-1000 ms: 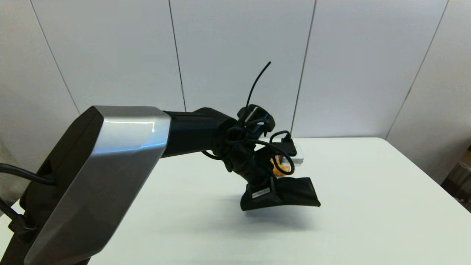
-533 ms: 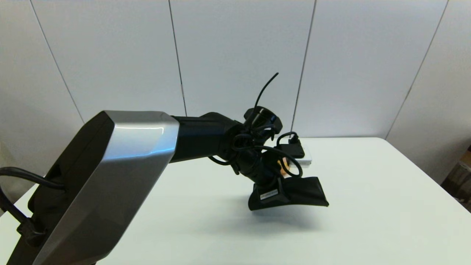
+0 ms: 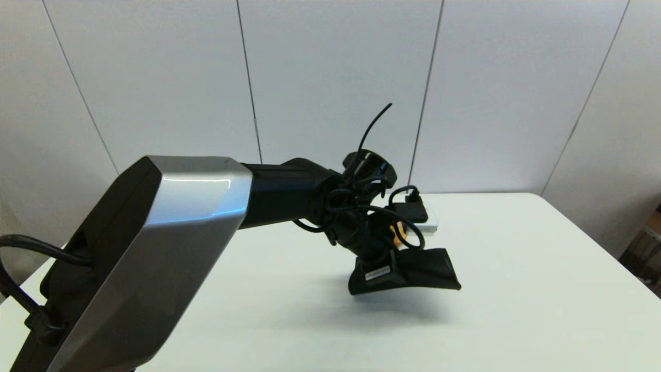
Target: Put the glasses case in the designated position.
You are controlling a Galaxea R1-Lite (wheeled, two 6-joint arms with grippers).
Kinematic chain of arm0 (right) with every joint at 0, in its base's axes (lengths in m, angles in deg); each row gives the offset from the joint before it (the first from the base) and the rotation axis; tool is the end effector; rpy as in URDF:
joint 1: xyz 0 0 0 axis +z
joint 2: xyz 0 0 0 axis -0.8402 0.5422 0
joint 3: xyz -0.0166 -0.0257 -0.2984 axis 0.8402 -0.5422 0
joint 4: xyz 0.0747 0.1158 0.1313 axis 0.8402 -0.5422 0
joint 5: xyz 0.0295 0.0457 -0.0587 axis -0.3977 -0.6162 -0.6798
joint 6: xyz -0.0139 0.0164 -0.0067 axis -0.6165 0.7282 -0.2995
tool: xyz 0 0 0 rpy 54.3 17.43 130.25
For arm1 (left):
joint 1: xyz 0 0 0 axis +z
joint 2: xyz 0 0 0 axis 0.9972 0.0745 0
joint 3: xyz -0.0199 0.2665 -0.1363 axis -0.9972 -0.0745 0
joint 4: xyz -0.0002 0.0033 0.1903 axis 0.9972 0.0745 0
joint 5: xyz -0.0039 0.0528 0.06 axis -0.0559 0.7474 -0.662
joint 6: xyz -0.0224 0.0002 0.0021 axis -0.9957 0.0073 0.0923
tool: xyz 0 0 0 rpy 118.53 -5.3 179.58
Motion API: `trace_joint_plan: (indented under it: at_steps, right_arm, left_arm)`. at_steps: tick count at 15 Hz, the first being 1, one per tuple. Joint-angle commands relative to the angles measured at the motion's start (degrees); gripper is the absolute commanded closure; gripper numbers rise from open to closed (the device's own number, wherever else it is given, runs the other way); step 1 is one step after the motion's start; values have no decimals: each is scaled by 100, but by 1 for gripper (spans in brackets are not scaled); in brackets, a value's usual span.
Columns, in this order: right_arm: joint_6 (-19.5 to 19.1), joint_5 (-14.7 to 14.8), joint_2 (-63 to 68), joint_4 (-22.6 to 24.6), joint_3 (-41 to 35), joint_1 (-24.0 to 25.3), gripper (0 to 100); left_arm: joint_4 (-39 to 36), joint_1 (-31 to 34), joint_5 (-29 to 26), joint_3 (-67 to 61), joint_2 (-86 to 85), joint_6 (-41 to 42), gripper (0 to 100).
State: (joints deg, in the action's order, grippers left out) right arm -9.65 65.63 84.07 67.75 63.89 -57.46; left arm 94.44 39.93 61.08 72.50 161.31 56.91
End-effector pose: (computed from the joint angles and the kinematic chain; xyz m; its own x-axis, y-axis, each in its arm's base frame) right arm -0.0228 0.0003 0.0760 1.0000 -0.0005 0.0069 0.0005 1.0000 0.0015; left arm 0.3162 -0.3370 0.1427 0.1335 -0.6709 -0.7294 0.9754 -0.0415 0.2167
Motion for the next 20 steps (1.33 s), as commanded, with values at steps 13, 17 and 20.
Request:
trace_joint_plan:
  at_steps: [13,17,20]
  right_arm:
    - [-1,-8,7,2,0,3,0]
    - [-1,0,7,2,0,-6,0]
    - [-1,-8,7,2,0,-6,0]
  left_arm:
    - [-1190,256,1068,9,-483,36,100]
    - [-2913,344,1622,9,-237,-158,100]
    - [-3414,484,1604,0,-8,-123,100]
